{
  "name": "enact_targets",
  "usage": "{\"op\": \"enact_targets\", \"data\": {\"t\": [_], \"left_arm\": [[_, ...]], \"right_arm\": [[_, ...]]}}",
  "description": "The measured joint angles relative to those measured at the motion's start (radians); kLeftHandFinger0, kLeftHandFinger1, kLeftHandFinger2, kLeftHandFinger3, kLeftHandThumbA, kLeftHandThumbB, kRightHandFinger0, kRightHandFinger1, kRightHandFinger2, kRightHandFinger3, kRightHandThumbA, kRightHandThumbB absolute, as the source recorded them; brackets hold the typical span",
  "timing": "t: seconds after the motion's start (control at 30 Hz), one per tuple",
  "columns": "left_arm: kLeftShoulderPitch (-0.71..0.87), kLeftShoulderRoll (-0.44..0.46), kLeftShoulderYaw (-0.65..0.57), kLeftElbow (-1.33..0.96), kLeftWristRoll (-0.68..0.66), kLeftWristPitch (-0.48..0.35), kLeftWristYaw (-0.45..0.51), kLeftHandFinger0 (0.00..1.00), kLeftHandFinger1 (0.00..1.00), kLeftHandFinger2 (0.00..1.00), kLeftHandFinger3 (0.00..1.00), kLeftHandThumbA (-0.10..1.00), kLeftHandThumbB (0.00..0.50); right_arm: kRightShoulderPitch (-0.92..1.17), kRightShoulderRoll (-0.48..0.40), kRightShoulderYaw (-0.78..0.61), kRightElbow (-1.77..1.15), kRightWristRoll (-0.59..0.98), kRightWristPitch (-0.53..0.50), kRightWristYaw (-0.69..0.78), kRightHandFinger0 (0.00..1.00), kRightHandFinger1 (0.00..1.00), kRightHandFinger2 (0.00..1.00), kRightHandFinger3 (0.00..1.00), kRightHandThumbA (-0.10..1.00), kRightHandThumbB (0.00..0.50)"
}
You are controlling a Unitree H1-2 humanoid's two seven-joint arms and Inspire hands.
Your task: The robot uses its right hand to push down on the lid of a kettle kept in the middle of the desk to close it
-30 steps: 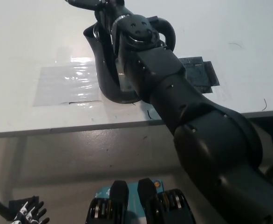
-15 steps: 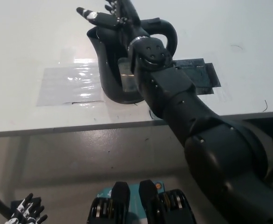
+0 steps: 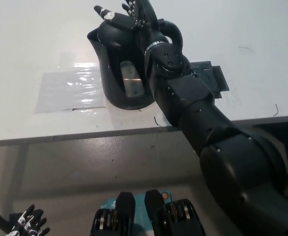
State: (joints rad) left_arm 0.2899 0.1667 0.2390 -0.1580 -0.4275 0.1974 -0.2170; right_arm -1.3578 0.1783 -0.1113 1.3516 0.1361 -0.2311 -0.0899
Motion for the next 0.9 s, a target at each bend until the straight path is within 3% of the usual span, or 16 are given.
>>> {"op": "enact_targets", "data": {"t": [0.3, 0.37, 0.43, 0.57, 0.83, 0.9], "left_arm": [[-0.005, 0.0, 0.003, 0.004, -0.002, 0.001, 0.0, 1.0, 1.0, 1.0, 1.0, 0.19, 0.296], [-0.007, 0.0, 0.003, 0.007, -0.002, 0.002, 0.0, 1.0, 1.0, 1.0, 1.0, 0.18, 0.281], [-0.008, 0.0, 0.002, 0.01, -0.002, 0.003, 0.0, 1.0, 1.0, 1.0, 1.0, 0.18, 0.282], [-0.007, 0.0, 0.002, 0.014, -0.002, 0.003, 0.0, 1.0, 1.0, 1.0, 1.0, 0.16, 0.255], [-0.007, 0.0, 0.002, 0.019, -0.002, 0.006, 0.0, 1.0, 1.0, 1.0, 1.0, 0.11, 0.228], [-0.007, 0.0, 0.002, 0.021, -0.002, 0.007, 0.0, 1.0, 1.0, 1.0, 1.0, 0.13, 0.205]], "right_arm": [[0.062, 0.031, 0.074, -0.276, -0.024, -0.013, 0.02, 1.0, 1.0, 1.0, 1.0, 0.86, 0.13], [0.091, 0.036, 0.085, -0.355, -0.025, 0.005, 0.025, 1.0, 1.0, 1.0, 1.0, 0.87, 0.139], [0.119, 0.037, 0.092, -0.43, -0.025, 0.021, 0.028, 1.0, 1.0, 1.0, 1.0, 0.87, 0.104], [0.19, 0.036, 0.104, -0.559, -0.024, 0.056, 0.031, 1.0, 1.0, 1.0, 1.0, 0.87, 0.09], [0.386, 0.028, 0.135, -0.836, -0.023, 0.145, 0.034, 1.0, 1.0, 1.0, 1.0, 0.65, 0.015], [0.454, 0.019, 0.141, -0.909, -0.022, 0.165, 0.035, 1.0, 1.0, 1.0, 1.0, 0.61, 0.037]]}}
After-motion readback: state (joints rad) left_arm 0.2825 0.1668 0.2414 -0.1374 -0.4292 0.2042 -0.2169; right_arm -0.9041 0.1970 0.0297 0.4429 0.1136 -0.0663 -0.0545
